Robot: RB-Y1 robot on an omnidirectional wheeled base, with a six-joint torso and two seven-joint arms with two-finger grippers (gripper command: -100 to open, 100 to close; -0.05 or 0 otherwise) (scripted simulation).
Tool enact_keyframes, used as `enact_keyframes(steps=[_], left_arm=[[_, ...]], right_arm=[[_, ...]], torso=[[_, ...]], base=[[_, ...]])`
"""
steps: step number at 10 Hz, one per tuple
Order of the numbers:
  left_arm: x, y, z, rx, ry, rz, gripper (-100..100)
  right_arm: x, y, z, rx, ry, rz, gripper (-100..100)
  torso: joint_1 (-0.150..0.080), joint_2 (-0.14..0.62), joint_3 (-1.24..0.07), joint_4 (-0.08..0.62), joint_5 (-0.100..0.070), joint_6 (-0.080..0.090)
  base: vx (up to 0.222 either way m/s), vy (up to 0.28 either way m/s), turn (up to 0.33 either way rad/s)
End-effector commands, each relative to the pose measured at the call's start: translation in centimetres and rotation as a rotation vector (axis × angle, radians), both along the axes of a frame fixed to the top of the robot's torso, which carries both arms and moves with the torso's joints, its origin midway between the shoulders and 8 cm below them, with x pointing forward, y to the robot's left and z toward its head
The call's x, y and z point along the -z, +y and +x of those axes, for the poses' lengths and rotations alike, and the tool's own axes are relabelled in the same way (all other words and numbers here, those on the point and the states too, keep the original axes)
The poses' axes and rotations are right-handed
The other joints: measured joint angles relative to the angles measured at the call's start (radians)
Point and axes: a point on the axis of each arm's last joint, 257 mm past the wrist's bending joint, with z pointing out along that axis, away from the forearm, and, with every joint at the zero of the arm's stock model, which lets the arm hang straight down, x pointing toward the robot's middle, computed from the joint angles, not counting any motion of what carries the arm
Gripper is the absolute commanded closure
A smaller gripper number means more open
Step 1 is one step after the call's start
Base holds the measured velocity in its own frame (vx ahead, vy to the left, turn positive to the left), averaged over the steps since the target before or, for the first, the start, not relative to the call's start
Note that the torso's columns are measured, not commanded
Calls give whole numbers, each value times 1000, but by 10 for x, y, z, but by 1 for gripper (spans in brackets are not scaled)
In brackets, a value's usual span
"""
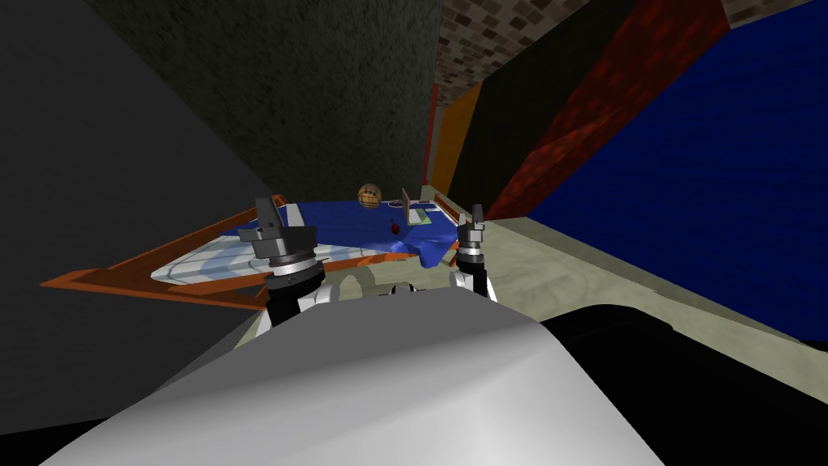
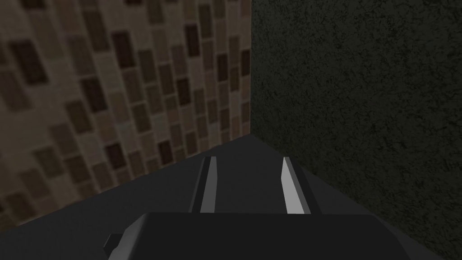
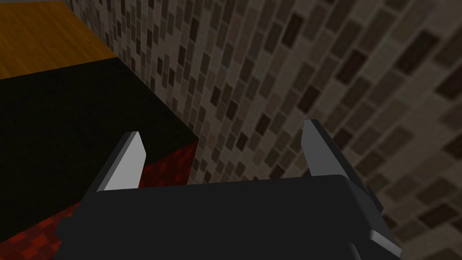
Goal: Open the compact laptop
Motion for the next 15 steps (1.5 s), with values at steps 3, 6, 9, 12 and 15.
enact_keyframes(steps=[3, 6, 9, 12, 15], left_arm=[[0, 0, 0, 0, 0, 0, 0], [0, 0, 0, 0, 0, 0, 0], [0, 0, 0, 0, 0, 0, 0], [0, 0, 0, 0, 0, 0, 0], [0, 0, 0, 0, 0, 0, 0]], right_arm=[[30, 11, 18, -22, 96, -143, -100], [67, 14, 36, -17, 201, -275, -100], [96, 11, 48, -7, 279, -378, -100], [144, -2, 64, 23, 400, -539, -100], [178, -18, 72, 52, 486, -655, -100]], torso=[[0, 4, -5, 4, 0, 0], [0, 3, -6, 4, 0, 0], [0, 3, -6, 4, 0, 0], [-1, 4, -5, 4, 0, 0], [0, 3, -6, 4, 0, 0]], base=[[-6, 44, 81], [-1, 45, 132], [4, 68, 125], [0, 63, 189], [8, 86, 140]])
